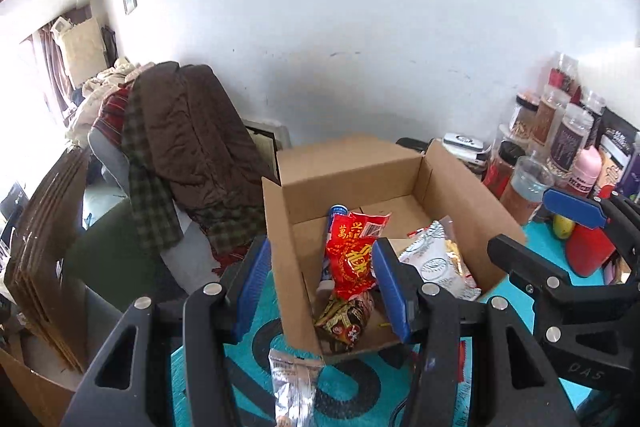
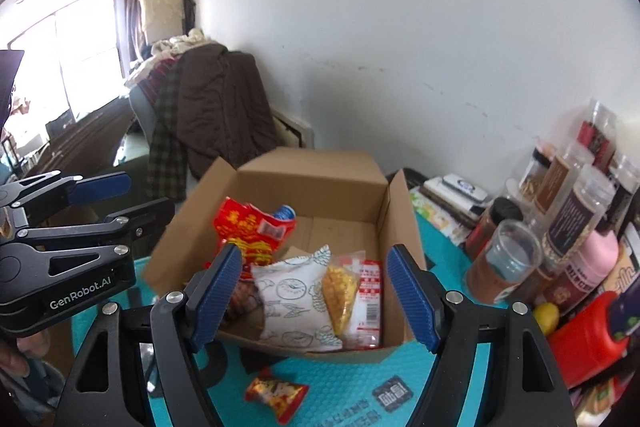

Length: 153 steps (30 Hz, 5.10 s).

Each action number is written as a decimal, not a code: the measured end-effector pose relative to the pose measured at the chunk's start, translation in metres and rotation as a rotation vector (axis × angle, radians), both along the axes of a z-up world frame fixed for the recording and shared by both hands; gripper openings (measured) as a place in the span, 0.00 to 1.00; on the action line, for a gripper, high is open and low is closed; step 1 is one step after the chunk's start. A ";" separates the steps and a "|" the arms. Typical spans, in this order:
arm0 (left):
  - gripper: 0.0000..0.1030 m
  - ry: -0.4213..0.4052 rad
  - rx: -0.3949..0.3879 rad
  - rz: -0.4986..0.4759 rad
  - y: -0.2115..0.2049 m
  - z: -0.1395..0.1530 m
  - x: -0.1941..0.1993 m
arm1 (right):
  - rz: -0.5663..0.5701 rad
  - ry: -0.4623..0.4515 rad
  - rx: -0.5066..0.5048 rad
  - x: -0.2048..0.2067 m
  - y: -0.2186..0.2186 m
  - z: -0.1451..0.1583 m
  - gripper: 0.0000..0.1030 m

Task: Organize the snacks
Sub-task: 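Withdraw both tools from the box toward the remaining snacks, then grasp the silver foil bag with the left tool while the right tool grasps the candy-wrapped snack, then lift the silver bag and candy snack and carry them over the box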

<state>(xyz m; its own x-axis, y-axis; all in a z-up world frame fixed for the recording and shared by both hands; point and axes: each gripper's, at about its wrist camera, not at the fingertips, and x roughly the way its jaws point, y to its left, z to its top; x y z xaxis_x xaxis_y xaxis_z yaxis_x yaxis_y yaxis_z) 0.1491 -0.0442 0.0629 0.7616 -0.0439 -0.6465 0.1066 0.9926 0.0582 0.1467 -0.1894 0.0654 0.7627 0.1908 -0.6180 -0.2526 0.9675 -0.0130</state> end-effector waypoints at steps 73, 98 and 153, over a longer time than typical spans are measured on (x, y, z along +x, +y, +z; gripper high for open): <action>0.73 0.218 -0.101 -0.100 0.049 -0.122 -0.069 | -0.051 0.186 0.025 -0.072 0.037 -0.127 0.79; 0.43 0.359 -0.117 -0.050 0.059 -0.181 -0.024 | -0.093 0.310 0.005 -0.021 0.020 -0.179 0.58; 0.43 0.405 -0.029 -0.304 -0.038 -0.178 -0.145 | -0.134 0.348 0.051 -0.181 -0.021 -0.178 0.57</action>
<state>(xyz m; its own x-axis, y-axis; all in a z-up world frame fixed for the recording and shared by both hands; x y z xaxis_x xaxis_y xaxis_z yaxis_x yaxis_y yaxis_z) 0.0043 -0.0824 -0.1151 0.4004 -0.2466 -0.8825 0.3994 0.9138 -0.0742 -0.0338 -0.2109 -0.1125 0.5291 0.1409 -0.8368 -0.1043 0.9894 0.1007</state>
